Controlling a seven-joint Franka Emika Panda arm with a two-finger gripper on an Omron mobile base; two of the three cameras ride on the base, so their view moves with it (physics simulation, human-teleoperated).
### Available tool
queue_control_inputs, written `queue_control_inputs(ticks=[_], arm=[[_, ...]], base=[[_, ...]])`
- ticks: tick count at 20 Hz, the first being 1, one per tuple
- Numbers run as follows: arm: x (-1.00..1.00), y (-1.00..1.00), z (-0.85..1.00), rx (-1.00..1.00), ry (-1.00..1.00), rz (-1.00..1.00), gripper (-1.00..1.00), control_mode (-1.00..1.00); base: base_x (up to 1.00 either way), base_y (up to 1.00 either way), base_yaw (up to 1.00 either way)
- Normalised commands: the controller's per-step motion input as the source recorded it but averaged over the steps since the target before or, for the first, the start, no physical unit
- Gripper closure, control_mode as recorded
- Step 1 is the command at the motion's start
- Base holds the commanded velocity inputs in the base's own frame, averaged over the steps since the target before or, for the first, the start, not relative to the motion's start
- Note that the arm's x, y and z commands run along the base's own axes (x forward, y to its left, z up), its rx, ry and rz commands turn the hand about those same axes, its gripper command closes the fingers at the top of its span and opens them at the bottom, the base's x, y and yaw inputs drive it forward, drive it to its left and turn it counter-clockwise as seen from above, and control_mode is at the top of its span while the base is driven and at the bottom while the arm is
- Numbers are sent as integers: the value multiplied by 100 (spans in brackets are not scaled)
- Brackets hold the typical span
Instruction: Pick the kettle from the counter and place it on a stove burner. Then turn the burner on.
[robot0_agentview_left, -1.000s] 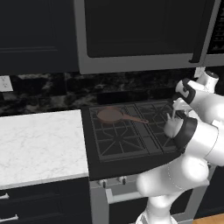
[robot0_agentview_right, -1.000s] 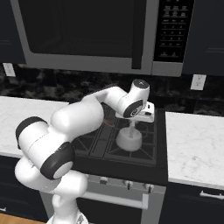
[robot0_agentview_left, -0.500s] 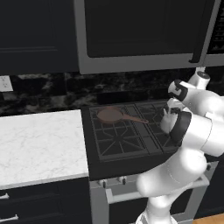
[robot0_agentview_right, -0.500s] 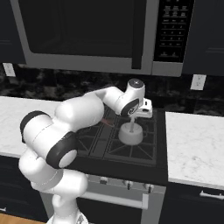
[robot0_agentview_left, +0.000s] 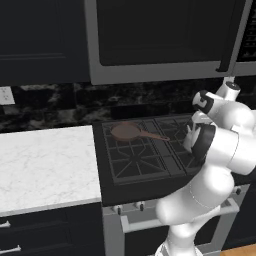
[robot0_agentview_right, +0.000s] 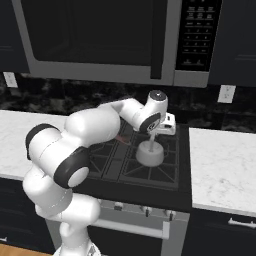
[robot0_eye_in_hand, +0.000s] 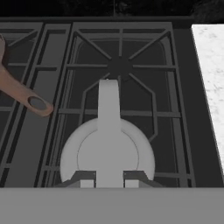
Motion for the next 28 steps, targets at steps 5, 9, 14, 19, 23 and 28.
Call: queue_control_inputs(ticks=[5,9,14,19,23,28], arm=[[0,0,-29,0,0,0,100,-100],[0,0,0,0,0,0,-100,-100],[0,0,0,0,0,0,-100,-100],[0,0,0,0,0,0,-100,-100],[-2,6,9,-4,0,0,-100,-100],[-47,10,36,-1,-6,0,-100,-100]], base=[[0,0,0],[0,0,0],[0,0,0],[0,0,0],[0,0,0],[0,0,0]])
